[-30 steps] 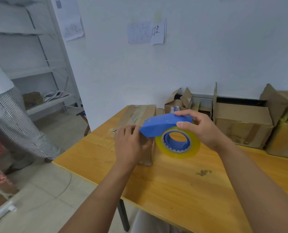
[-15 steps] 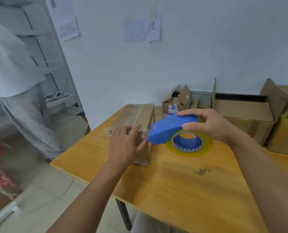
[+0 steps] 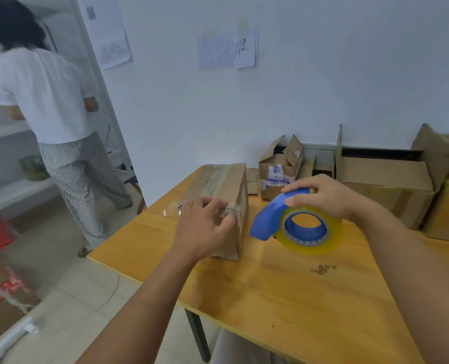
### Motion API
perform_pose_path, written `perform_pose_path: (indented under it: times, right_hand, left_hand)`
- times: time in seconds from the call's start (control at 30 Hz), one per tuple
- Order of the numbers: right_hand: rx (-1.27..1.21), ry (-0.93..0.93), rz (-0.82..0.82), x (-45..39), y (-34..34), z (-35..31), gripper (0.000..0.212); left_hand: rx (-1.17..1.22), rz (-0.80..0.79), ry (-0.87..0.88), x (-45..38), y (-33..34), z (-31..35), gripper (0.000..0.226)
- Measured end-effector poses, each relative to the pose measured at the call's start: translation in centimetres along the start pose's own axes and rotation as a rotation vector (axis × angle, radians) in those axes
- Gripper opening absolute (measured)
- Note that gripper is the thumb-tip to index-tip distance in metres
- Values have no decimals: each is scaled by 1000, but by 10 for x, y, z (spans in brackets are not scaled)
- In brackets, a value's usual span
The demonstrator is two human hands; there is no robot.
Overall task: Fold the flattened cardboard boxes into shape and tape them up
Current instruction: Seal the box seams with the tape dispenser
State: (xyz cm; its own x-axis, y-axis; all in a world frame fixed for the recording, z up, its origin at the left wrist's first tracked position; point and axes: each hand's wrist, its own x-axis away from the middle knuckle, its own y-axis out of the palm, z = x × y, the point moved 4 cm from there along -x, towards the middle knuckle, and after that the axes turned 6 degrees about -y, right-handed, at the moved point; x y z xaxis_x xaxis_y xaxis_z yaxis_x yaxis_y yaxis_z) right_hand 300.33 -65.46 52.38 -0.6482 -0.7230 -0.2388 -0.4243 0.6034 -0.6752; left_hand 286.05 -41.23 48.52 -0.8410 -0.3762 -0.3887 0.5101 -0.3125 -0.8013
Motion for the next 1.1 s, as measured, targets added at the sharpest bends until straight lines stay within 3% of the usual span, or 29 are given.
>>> perform_pose_path:
  times: [0.13,0.27,0.37,0.67,1.1]
  right_hand:
    - [-152,19,236,19,12,21,22]
    - [-231,49,527,30,32,31,28]
    - [-275,84,647,37,55,38,43]
    - [-249,106,754,36,98,44,41]
    - [-189,111,784,38,108,45,43]
  left_hand:
    - [40,119,-172,-9,8,12,48]
    - [-52,250,-182,-11,14,21,31]
    - [-19,288,-145,-7,18,18,28]
    - [-97,275,-48,0,20,10,31]
    - [-114,337,16,8,20,15,35]
